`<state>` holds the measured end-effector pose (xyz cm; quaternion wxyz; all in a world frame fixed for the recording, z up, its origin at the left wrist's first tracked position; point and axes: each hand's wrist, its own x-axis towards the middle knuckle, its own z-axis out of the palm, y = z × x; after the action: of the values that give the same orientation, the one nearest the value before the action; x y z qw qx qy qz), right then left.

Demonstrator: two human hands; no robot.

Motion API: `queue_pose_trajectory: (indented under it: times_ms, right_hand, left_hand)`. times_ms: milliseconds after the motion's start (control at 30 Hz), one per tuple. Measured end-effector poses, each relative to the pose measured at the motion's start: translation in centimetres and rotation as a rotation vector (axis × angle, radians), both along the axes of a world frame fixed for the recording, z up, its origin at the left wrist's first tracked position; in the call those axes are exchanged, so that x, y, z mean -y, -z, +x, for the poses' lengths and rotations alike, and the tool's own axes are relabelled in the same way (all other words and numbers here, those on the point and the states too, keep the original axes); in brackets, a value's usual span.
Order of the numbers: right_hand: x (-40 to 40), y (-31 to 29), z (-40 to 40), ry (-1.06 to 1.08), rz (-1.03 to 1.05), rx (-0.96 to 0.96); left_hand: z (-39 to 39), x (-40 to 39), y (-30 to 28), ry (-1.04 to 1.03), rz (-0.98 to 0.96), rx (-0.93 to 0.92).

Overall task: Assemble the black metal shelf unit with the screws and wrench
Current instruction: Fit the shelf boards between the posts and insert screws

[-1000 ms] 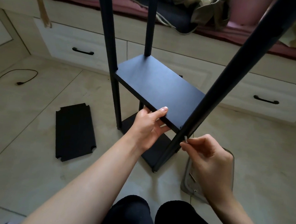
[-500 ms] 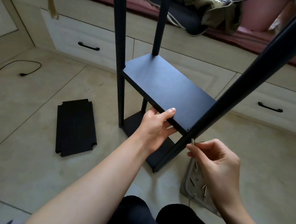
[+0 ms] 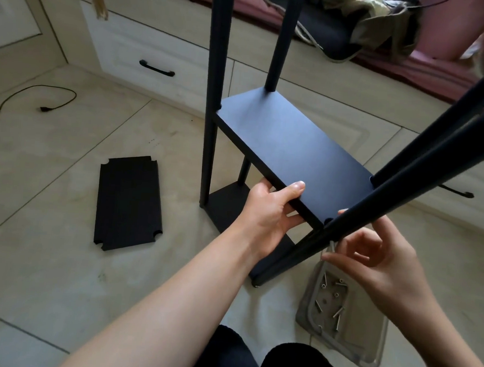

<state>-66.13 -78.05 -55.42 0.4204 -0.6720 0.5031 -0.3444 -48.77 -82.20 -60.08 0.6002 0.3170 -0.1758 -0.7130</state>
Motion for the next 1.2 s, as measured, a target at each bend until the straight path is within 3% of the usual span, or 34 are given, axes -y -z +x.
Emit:
queue_pose_trajectory:
  times_ms: [700, 933, 1200]
  right_hand:
    - [0.0, 0.3, 0.4, 0.023, -0.196, -0.207]
    - [-0.6, 1.6, 0.0, 0.084, -0.352, -0.374]
    - [-0.8, 2.5, -0.2, 0.112, -0.389, -0.283]
  left_hand:
    - [0.2, -0.2, 0.4, 0.02, -0.034, -0.021]
    - [-0.1, 0.1, -0.1, 0.016, -0.027, -0.028]
    - [-0.1, 0.0, 0.1, 0.013, 0.013, -0.039]
